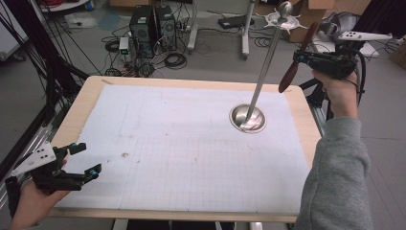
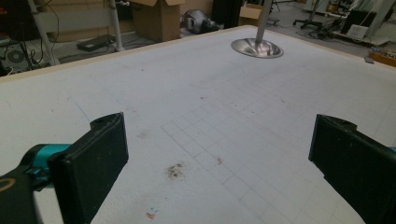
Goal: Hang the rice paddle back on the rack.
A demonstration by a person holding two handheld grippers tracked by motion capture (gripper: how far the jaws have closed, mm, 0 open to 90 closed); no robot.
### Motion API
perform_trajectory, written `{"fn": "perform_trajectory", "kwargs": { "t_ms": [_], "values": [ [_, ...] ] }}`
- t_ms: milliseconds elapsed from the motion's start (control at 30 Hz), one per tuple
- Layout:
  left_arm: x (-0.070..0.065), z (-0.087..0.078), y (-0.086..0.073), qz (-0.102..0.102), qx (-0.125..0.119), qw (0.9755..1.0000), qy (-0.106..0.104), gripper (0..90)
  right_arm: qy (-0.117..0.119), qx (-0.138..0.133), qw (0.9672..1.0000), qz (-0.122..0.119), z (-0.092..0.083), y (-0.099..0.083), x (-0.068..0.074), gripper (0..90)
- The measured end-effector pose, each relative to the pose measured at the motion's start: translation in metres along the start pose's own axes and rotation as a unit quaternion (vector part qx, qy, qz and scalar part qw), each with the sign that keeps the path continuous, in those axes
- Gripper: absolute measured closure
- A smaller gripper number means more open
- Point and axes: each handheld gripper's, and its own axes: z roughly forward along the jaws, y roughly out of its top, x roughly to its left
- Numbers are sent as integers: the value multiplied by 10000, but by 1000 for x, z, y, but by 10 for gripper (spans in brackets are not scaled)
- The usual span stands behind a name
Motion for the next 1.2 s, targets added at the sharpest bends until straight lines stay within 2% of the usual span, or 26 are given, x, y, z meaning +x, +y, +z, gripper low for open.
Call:
{"fn": "perform_trajectory", "kwargs": {
  "t_ms": [367, 1033, 1200],
  "values": [
    [2, 2, -4, -38, 34, 10000, -12, 51, -26, 59, 10000, -3, 7, -1, 0, 776],
    [3, -4, -6, -38, 83, 9999, 72, 51, 97, 88, 9999, 0, 18, -1, 0, 776],
    [3, -5, -7, -37, 100, 9999, 88, 51, 137, 21, 9999, 20, 18, -3, -1, 776]
  ]
}}
